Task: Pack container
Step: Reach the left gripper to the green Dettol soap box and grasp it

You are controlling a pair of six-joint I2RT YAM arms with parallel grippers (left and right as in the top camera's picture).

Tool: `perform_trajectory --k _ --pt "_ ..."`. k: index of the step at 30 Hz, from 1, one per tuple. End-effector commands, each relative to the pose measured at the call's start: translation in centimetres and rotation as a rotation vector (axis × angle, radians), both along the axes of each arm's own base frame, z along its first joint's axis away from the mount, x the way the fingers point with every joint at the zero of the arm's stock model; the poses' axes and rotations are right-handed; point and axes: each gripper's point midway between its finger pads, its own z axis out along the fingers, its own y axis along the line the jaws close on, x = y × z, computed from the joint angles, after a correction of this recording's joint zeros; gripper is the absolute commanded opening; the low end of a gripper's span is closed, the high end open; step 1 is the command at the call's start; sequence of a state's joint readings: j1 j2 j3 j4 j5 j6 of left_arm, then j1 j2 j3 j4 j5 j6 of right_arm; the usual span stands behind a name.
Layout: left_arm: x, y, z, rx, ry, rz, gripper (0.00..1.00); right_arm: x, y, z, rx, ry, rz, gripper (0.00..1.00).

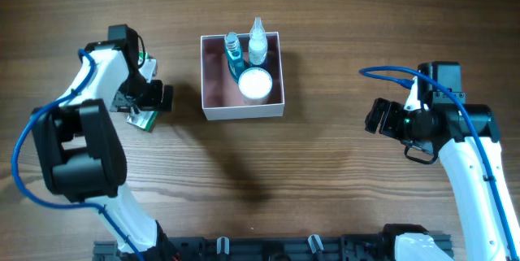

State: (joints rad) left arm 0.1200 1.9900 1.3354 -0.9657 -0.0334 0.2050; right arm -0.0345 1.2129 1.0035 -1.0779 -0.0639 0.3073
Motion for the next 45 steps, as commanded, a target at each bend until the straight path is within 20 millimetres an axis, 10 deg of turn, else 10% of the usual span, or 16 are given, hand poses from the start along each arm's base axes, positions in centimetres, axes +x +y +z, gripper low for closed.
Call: perform_trajectory --k 1,12,32,38,45 --pt "0.1 0.2 -0.9 0.006 0.020 -0.027 1.00 0.0 0.2 -0.1 0.006 0.001 0.024 1.00" --pt "-0.3 0.2 -1.7 0.003 0.042 -0.020 0.95 0.1 0.2 -0.1 0.005 -0.001 0.024 1.00" --pt "-0.3 0.2 -1.7 0.007 0.040 0.032 0.47 0.2 0.2 -0.1 0.006 -0.007 0.024 1.00" --pt "0.1 0.1 -1.5 0.009 0.031 0.042 0.17 0.2 0.2 -0.1 0.006 -0.007 0.024 1.00" --pt "1.5 -1.8 3.1 0.017 -0.025 0.089 0.04 0.2 0.2 -0.1 0.006 -0.007 0.024 1.00"
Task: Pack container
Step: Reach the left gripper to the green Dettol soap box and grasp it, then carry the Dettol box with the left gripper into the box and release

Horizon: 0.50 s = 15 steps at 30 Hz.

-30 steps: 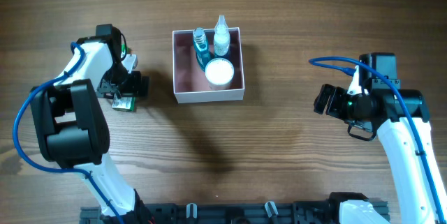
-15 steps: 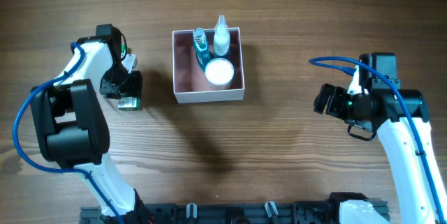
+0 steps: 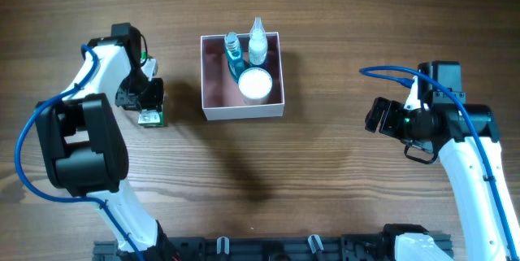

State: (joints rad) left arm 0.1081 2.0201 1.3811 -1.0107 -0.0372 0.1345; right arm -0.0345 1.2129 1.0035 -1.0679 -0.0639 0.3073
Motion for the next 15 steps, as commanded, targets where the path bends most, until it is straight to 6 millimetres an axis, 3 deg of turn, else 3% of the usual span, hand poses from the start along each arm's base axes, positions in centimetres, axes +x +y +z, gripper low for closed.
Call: perform_trajectory --k 1,9,15 --pt "1.5 -2.0 4.4 0.016 -0.069 0.044 0.04 0.0 0.2 -0.1 0.006 0.003 0.024 1.00" --pt "1.8 -6.9 12.7 -0.013 -0.233 -0.016 0.06 0.0 0.2 -0.1 0.006 0.003 0.024 1.00" --pt "1.5 -7.6 14.5 -0.021 -0.283 -0.019 0.07 0.0 0.2 -0.1 0.006 0.003 0.024 1.00"
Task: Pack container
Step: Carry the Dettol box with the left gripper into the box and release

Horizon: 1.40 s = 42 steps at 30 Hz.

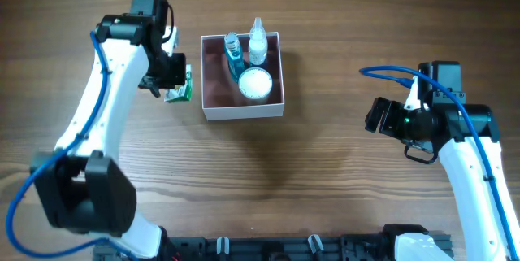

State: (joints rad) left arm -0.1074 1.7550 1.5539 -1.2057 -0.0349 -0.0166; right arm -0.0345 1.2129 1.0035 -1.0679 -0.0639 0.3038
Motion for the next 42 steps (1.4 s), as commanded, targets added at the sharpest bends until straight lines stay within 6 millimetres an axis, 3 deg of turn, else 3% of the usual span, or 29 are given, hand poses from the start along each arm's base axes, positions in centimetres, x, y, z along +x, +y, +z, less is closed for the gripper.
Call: perform_trajectory --k 1,16,32,42 --pt "0.1 -0.1 1.4 -0.024 -0.038 0.047 0.08 0.0 0.2 -0.1 0.007 0.003 0.020 1.00" --pt "1.1 -7.6 2.5 -0.148 -0.127 -0.022 0.11 0.0 0.2 -0.1 0.007 0.003 0.020 1.00" --pt "1.4 -9.1 2.3 -0.206 -0.126 0.054 0.11 0.0 0.2 -0.1 0.007 0.003 0.020 1.00" --pt "1.4 -10.8 -0.2 -0.191 -0.070 0.016 0.15 0.0 0.2 -0.1 0.007 0.003 0.020 1.00"
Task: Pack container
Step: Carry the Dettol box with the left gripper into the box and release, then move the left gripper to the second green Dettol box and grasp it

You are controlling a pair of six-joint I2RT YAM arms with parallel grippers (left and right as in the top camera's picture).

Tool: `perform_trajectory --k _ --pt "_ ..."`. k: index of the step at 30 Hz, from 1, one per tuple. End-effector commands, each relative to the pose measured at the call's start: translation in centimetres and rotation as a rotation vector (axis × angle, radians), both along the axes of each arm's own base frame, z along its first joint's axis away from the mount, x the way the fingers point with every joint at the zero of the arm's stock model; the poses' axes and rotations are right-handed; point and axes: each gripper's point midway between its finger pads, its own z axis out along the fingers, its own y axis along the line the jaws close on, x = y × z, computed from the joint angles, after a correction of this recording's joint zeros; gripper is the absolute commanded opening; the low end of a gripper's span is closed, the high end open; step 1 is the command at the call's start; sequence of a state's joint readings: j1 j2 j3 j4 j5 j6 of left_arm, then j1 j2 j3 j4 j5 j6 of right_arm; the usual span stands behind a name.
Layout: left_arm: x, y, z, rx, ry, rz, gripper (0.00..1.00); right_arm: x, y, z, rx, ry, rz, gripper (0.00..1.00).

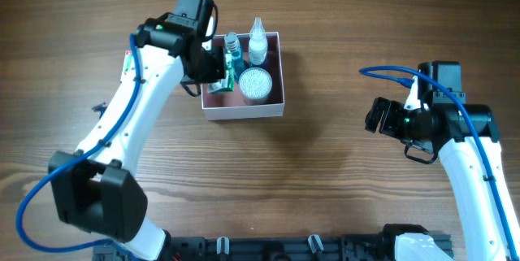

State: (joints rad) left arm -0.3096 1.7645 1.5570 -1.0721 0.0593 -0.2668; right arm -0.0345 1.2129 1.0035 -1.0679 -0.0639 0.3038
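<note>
A white box with a brown floor (244,114) stands at the table's middle back. Inside it are a blue bottle (232,46), a clear bottle (257,37) and a round white jar (255,84). My left gripper (220,74) hangs over the box's left side, shut on a small green and white packet (225,83); the arm hides most of the packet. At the right, my right gripper (374,115) stands open and holds nothing, well away from the box.
Wooden table all around. A blue cable (386,71) loops from the right arm. A dark rail (268,249) runs along the front edge.
My left gripper has moved right with the packet, from just outside the box's left wall to over the box's left side. The right arm has not moved.
My left gripper was at the packet lying on the table far left of the box, and still there later. Then it held the packet raised beside the box's left wall, and now holds it over the box. The right arm stayed still throughout.
</note>
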Motion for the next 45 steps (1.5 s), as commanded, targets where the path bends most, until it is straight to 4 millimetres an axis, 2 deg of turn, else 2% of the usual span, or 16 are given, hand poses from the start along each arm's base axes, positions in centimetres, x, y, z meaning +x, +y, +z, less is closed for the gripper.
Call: perform_trajectory --k 1,4,8,10,19,23,24,27,30,32,33,37,39,42,45 --pt "0.2 -1.3 -0.8 -0.020 0.022 -0.011 0.17 0.0 0.3 -0.1 0.008 0.003 0.020 1.00" --pt "0.1 -1.3 -1.2 -0.016 0.032 -0.014 0.18 0.0 0.2 -0.1 0.007 0.003 0.020 1.00" --pt "0.1 -1.3 -1.3 -0.015 0.035 -0.014 0.30 0.0 0.2 -0.2 0.007 0.004 0.020 1.00" --pt "0.1 -1.3 -1.3 -0.015 0.035 -0.014 0.39 0.0 0.2 -0.1 0.007 0.003 0.020 1.00" --pt "0.1 -0.9 -1.1 0.003 0.029 -0.007 0.38 -0.1 0.3 -0.2 0.007 0.005 0.021 1.00" --pt "-0.3 2.0 0.3 0.125 -0.010 0.037 0.44 -0.2 0.2 -0.2 0.007 0.011 0.021 1.00" --pt "-0.5 2.6 0.8 0.144 -0.016 0.041 0.48 -0.2 0.2 -0.2 0.007 0.010 0.021 1.00" --pt "-1.3 4.6 2.5 0.174 -0.035 0.070 0.71 -0.1 0.2 -0.2 0.007 0.007 0.021 1.00" --pt "-1.3 7.7 4.7 0.177 -0.086 0.108 0.97 0.0 0.2 -0.1 0.007 0.003 0.021 1.00" --pt "-0.6 10.2 5.7 0.171 -0.126 0.156 1.00 0.0 0.2 -0.1 0.007 0.002 0.021 1.00" --pt "0.5 12.8 6.1 0.171 -0.167 0.184 1.00 0.0 0.3 -0.1 0.008 0.002 0.020 1.00" --pt "3.4 17.9 5.0 0.168 -0.212 0.212 1.00 0.0 0.3 -0.2 0.008 0.002 0.020 1.00" --pt "4.3 19.5 3.9 0.186 -0.211 0.213 1.00 0.1 0.3 -0.1 0.007 0.000 0.021 1.00" --pt "5.5 21.0 1.4 0.226 -0.183 0.140 1.00 0.1 0.3 -0.1 0.007 0.000 0.021 1.00" --pt "6.5 21.7 -1.2 0.250 -0.150 0.072 1.00 0.1 0.3 -0.1 0.007 0.000 0.020 1.00"
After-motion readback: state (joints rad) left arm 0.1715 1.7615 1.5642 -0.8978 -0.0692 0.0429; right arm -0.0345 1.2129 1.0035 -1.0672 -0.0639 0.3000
